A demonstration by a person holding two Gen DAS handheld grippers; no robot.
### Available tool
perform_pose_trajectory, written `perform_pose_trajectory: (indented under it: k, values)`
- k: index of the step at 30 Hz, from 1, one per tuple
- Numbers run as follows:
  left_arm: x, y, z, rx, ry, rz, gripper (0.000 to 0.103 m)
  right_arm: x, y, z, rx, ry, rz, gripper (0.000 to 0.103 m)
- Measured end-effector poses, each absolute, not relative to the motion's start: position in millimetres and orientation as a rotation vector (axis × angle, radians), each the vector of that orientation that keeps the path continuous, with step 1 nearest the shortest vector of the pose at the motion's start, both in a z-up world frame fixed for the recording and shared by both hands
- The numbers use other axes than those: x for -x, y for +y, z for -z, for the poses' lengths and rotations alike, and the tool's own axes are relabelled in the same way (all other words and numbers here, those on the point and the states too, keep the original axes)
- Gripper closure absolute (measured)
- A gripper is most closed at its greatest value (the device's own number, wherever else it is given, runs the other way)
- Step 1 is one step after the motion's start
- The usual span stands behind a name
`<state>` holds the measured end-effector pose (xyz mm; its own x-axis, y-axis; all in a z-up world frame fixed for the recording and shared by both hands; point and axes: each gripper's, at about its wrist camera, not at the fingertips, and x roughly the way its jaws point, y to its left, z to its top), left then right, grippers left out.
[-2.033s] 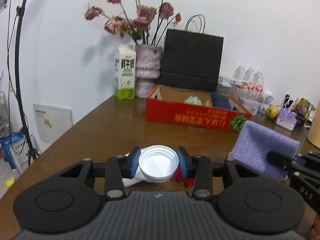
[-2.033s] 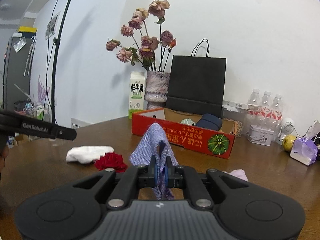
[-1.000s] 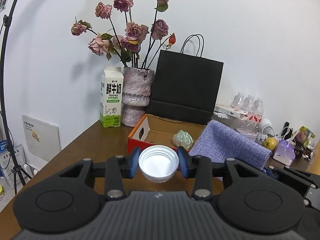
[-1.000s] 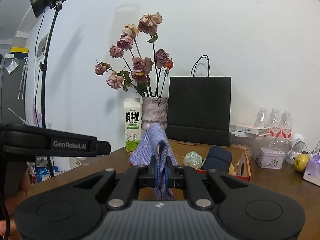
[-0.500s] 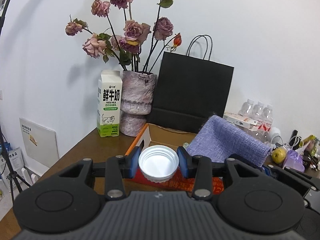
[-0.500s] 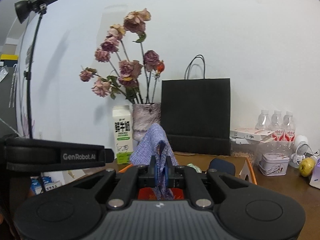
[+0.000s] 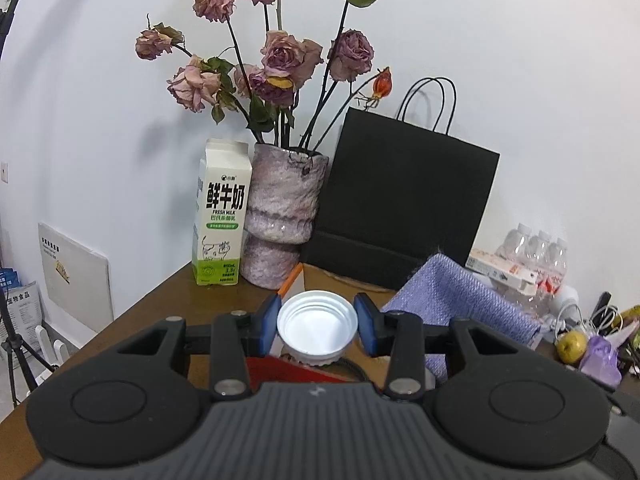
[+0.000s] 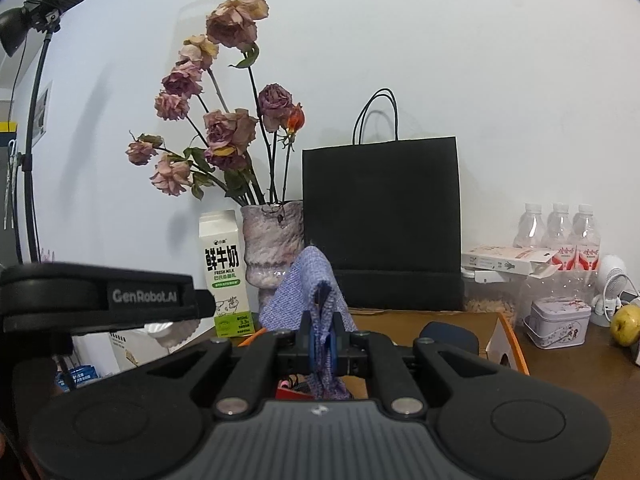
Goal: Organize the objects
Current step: 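Carry the bottle cap and lavender pouch with both grippers over the red box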
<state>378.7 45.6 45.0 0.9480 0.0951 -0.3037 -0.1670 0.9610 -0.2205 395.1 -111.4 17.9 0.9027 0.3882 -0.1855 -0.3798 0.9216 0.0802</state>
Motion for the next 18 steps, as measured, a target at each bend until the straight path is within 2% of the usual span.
perform_pose_trajectory:
  k: [18]
  values:
    - [-439.8,46.0,-40.1,0.263,0.313,-0.153,0.062,-451.8,-104.6,-13.1,-0.069,0.242,-0.384,0.097]
